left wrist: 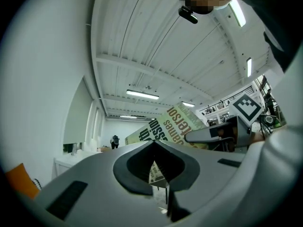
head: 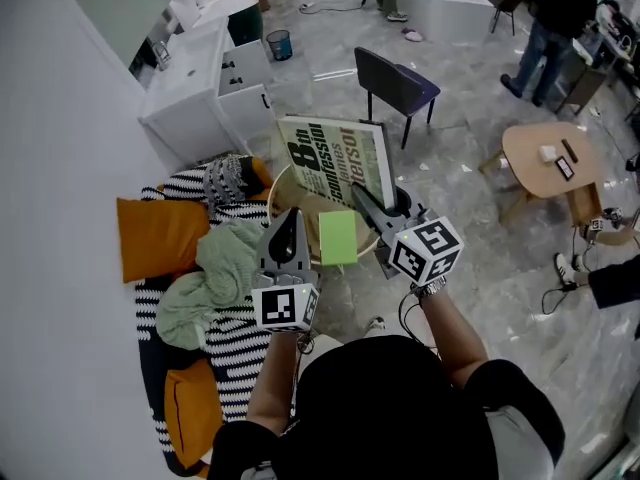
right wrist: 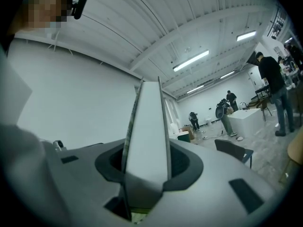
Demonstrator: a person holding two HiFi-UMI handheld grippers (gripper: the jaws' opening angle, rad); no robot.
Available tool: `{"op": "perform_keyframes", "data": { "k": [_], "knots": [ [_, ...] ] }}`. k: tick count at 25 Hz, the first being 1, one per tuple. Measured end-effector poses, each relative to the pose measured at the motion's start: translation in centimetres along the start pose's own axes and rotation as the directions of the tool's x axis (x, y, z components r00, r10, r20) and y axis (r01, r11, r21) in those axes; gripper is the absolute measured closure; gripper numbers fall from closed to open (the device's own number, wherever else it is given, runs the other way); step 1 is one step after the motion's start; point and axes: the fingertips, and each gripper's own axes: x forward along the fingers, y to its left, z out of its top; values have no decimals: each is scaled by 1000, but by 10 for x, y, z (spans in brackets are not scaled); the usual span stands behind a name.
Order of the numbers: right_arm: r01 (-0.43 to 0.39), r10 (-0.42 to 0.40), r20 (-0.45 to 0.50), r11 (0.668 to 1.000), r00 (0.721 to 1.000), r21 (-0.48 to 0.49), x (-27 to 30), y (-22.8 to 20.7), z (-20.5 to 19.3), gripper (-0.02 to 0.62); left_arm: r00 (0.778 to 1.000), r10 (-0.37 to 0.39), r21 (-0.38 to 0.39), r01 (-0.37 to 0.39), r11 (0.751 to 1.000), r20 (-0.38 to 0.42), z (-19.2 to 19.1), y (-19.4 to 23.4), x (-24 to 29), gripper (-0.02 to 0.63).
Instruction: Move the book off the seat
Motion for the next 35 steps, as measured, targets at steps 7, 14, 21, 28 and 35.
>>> {"op": "perform_keyframes", "data": {
  "k": [7, 14, 21, 28, 35],
  "knots": [
    [134, -134, 9, 991, 991, -18, -56, -59, 7, 434, 989, -149, -28, 149, 988, -6, -13, -73, 41, 596],
    [282, -281, 23, 959, 959, -31, -89, -98, 11, 433, 957, -289, -78, 289, 954, 15, -23, -111, 77, 597],
    [378, -378, -1, 925, 926, -39, -101, -143, 12, 433, 924, -382, -125, 381, 916, 15, -39, -142, 117, 595],
    [410, -411, -12, 911, 912, -41, -58, -170, 12, 433, 917, -399, -145, 396, 907, 11, -56, -117, 162, 595],
    [429, -432, -55, 902, 900, -53, -17, -186, -3, 433, 914, -406, -178, 398, 900, -6, -77, -89, 196, 595]
  ]
}}
